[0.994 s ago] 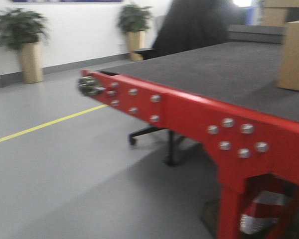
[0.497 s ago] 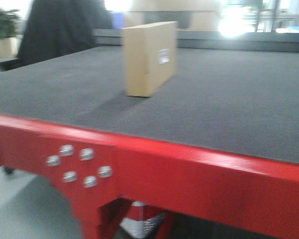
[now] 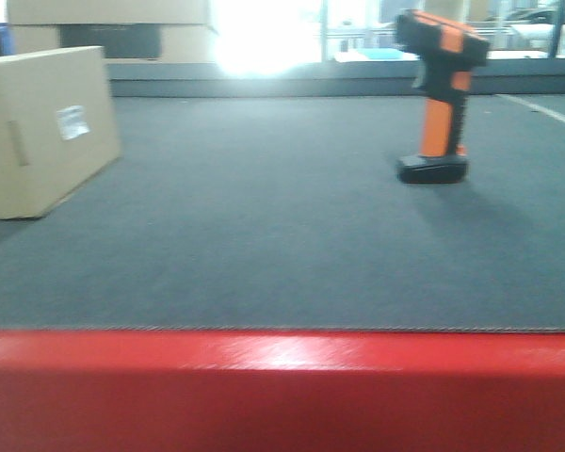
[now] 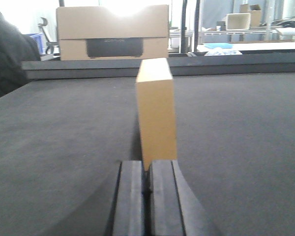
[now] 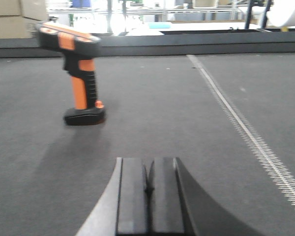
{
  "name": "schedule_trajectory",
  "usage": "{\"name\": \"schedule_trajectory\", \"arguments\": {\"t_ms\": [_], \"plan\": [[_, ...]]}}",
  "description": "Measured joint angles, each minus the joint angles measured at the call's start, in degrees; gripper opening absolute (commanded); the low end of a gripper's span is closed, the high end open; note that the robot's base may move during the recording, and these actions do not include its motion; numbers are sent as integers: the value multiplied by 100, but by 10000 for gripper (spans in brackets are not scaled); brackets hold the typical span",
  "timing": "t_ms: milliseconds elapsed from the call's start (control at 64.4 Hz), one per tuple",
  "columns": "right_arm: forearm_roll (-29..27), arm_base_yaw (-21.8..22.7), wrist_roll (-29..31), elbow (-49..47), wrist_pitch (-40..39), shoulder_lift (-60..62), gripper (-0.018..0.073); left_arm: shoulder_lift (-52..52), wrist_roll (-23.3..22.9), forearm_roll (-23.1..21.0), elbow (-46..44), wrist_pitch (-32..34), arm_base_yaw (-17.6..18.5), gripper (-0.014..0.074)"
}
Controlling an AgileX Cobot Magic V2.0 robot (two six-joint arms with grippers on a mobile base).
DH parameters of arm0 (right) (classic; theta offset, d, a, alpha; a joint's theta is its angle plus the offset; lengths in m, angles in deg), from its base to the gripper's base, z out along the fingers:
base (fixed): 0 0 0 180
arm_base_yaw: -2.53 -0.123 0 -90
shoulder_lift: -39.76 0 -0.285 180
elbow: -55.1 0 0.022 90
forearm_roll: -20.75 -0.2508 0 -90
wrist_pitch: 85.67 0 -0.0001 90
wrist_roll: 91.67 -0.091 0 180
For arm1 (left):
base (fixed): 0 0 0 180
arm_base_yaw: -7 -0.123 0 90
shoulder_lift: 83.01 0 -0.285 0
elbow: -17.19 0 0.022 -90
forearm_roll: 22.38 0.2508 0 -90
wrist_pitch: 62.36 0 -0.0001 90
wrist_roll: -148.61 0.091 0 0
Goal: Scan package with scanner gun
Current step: 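Approach the table edge, stopping facing the cardboard box and scanner gun, then move left gripper around the cardboard box, right gripper above the scanner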
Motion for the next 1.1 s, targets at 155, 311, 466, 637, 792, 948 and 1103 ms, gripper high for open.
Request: {"name": "schedule_trajectory", "arguments": {"t_ms": [155, 311, 466, 637, 792, 948, 1103], "plan": [[0, -107, 0, 0, 0, 0, -151, 0, 0, 0, 0, 0, 0, -111], [0, -295, 0, 0, 0, 0, -151, 0, 0, 0, 0, 0, 0, -111], [0, -333, 0, 0, 0, 0, -151, 0, 0, 0, 0, 0, 0, -111], [0, -347, 0, 0, 0, 0, -151, 0, 0, 0, 0, 0, 0, -111], [0, -347, 0, 0, 0, 0, -151, 0, 0, 0, 0, 0, 0, -111], [0, -347, 0, 0, 0, 0, -151, 0, 0, 0, 0, 0, 0, -111], [0, -347, 0, 0, 0, 0, -151, 0, 0, 0, 0, 0, 0, -111]]}}
